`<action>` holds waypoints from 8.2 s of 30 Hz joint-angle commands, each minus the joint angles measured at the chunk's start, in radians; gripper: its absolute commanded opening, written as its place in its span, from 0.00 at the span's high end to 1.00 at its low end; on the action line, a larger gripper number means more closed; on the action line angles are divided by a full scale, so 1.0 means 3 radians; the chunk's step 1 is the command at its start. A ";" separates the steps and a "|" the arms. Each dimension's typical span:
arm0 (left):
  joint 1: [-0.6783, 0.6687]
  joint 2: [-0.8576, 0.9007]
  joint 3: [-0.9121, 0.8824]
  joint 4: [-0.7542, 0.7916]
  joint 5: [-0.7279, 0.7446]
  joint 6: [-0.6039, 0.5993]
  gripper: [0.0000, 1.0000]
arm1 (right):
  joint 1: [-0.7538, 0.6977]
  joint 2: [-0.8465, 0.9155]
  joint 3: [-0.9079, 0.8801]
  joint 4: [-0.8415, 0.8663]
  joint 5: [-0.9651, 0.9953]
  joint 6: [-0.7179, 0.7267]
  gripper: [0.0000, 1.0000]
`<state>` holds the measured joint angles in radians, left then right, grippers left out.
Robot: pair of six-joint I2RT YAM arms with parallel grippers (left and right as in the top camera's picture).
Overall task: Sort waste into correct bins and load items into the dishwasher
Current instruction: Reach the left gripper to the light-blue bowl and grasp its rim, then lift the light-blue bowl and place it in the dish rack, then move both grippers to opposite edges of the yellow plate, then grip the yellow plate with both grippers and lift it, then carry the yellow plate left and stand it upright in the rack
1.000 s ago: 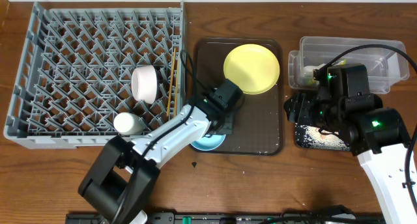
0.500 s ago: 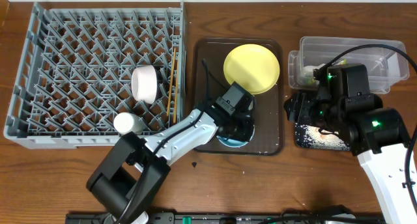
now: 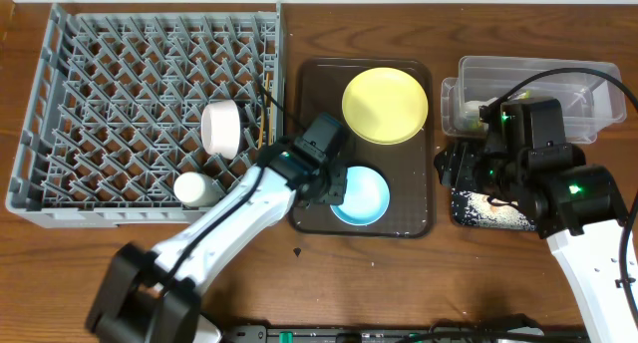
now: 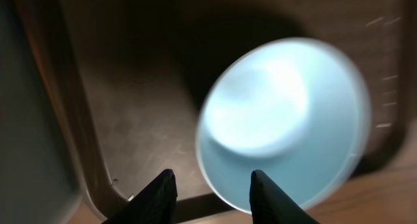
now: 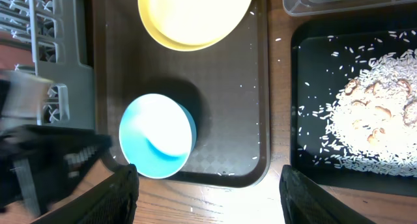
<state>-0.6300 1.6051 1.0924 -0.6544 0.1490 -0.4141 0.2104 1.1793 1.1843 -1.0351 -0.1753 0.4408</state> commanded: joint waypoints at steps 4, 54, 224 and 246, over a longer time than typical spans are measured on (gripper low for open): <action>0.0001 0.0486 -0.0094 0.0237 0.0263 0.0033 0.61 | -0.0024 -0.0034 0.0017 -0.0001 0.0005 0.0025 0.33; 0.1857 0.0047 0.0554 0.0453 -0.4796 0.1929 0.92 | -0.0024 -0.0034 0.0017 0.0008 0.0009 0.0023 0.32; 0.1296 -0.1185 0.0635 -0.0472 0.0510 0.0449 0.92 | -0.0257 0.0727 -0.0008 0.1085 -0.1898 -0.1052 0.51; 0.1887 -0.0891 0.0736 -0.0192 -0.2847 0.3399 0.92 | -0.0261 0.0690 -0.0008 0.0718 -0.1584 -0.1052 0.47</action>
<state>-0.0978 1.2816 1.3003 -0.7166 -0.6361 0.5030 0.1425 1.4082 1.1793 -0.8188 -0.6529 0.1368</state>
